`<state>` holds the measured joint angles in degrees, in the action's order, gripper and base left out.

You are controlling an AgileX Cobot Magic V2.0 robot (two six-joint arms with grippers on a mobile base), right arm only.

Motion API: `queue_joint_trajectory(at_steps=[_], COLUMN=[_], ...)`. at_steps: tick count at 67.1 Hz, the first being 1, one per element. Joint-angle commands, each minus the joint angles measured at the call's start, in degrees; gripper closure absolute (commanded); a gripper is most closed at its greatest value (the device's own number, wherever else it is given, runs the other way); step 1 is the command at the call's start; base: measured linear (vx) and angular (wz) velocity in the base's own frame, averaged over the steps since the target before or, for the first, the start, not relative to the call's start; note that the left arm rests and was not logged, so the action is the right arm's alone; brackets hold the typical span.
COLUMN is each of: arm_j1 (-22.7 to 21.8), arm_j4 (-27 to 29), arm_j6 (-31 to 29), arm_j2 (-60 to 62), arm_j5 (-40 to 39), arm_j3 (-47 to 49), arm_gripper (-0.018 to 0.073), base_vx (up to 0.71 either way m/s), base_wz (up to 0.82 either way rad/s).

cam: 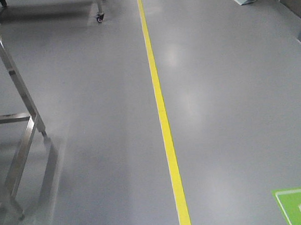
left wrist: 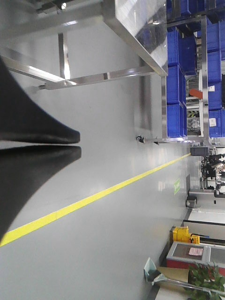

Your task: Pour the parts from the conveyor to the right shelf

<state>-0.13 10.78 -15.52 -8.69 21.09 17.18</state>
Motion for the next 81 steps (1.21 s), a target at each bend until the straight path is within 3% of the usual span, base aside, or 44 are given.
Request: queue_joint_trajectory(at_steps=[1,81], arm_j1=[0.1,0.1], arm_j4=[0.3,0.3], arm_j6=[-0.4,-0.4], arm_j2=[-0.7,-0.7], arm_j5=[-4.7,-4.8], arm_j3=[1.6,1.6], arm_gripper=[0.0565,0.0565], base_vx=[0.74,0.73], base_wz=[0.07,0.04])
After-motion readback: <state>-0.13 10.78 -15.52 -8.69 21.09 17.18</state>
